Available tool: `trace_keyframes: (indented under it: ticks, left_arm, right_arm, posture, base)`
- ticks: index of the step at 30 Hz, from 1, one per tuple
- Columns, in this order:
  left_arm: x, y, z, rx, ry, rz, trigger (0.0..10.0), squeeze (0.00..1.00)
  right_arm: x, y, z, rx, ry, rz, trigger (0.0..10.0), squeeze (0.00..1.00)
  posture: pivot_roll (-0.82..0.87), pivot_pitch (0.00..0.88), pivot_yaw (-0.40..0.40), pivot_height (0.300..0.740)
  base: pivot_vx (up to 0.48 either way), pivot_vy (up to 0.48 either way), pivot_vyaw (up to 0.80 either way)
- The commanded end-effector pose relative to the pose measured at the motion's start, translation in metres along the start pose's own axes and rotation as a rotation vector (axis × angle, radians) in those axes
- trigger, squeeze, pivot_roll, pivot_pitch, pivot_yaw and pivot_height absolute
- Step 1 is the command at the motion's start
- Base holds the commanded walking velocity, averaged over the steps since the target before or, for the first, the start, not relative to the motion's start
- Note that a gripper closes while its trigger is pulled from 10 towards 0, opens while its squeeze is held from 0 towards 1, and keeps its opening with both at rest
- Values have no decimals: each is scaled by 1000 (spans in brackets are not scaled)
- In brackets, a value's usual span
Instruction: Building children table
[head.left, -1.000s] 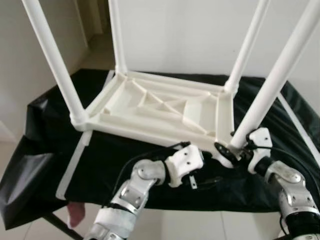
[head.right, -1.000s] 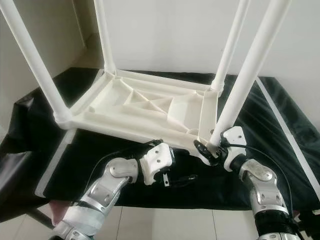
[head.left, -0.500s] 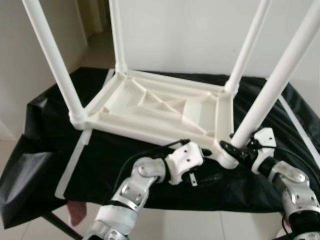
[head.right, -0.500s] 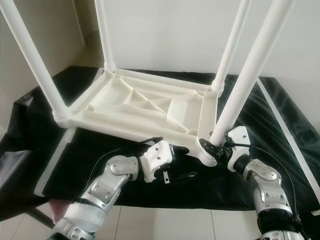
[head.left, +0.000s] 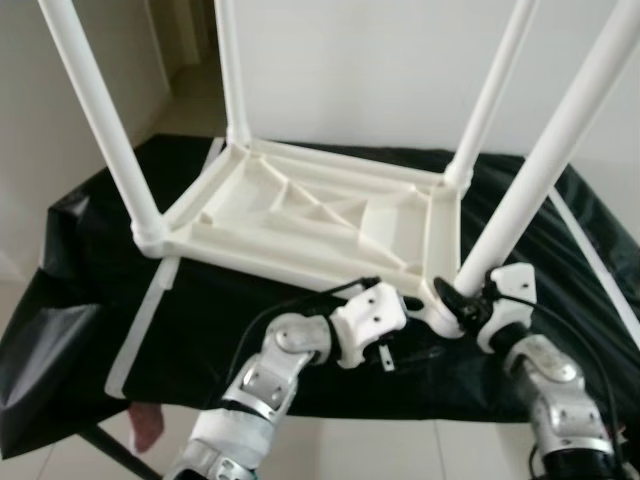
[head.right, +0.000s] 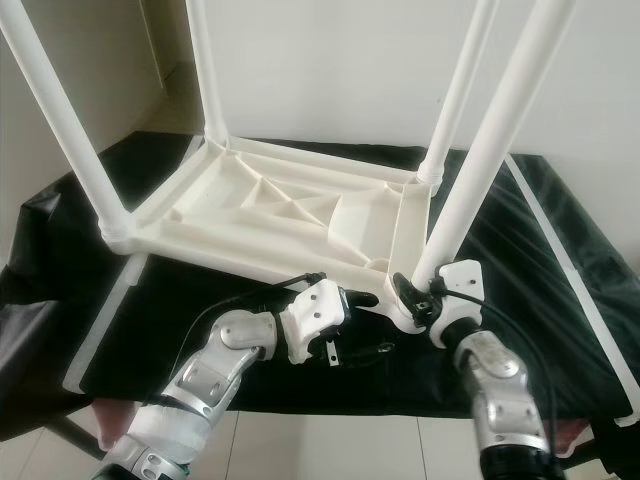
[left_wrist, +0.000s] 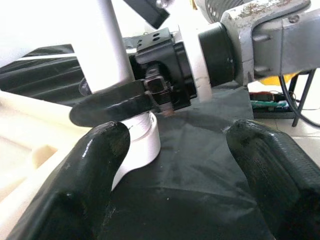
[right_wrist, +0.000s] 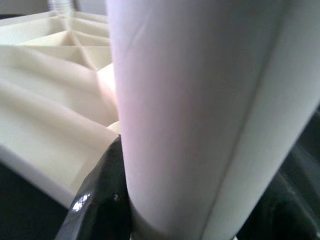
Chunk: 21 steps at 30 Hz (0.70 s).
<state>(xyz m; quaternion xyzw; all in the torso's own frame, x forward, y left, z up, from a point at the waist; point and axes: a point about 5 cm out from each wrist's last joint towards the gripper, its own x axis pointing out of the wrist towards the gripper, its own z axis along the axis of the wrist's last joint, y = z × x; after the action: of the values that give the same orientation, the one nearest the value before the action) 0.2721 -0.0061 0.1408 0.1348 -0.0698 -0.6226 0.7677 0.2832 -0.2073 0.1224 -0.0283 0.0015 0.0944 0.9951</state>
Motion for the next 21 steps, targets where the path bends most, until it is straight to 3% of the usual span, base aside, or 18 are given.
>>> trace_keyframes:
  ticks: [1, 3, 9, 13, 14, 21]
  left_arm:
    - [0, 3, -3, -12, 13, 105, 10000, 0]
    - [0, 2, -4, -12, 14, 103, 10000, 0]
    - [-1, 3, -4, -15, 17, 97, 10000, 0]
    - [0, 3, -4, -20, 14, 96, 10000, 0]
    - [1, 2, -4, -22, 13, 95, 10000, 0]
    - [2, -2, -4, -28, 10, 84, 10000, 0]
  right_arm:
    - [-5, 1, -10, 26, 68, -99, 10000, 0]
    - [-6, 2, -10, 35, 70, -127, 10000, 0]
    - [-19, 9, -13, 95, 106, -523, 10000, 0]
    - [-20, 13, -14, 119, 120, -660, 10000, 0]
    - [-21, 18, -15, 170, 129, -759, 10000, 0]
    - [-18, 24, -6, 198, 94, -712, 10000, 0]
  posture:
    - [-38, 0, -32, 740]
    - [-43, 0, -27, 740]
    - [-52, 0, -25, 740]
    - [-54, 0, -24, 740]
    - [-52, 0, -24, 740]
    - [-53, 0, -23, 740]
  base:
    - [0, 0, 0]
    - [0, 0, 0]
    - [0, 0, 0]
    - [0, 0, 0]
    - [0, 0, 0]
    - [0, 0, 0]
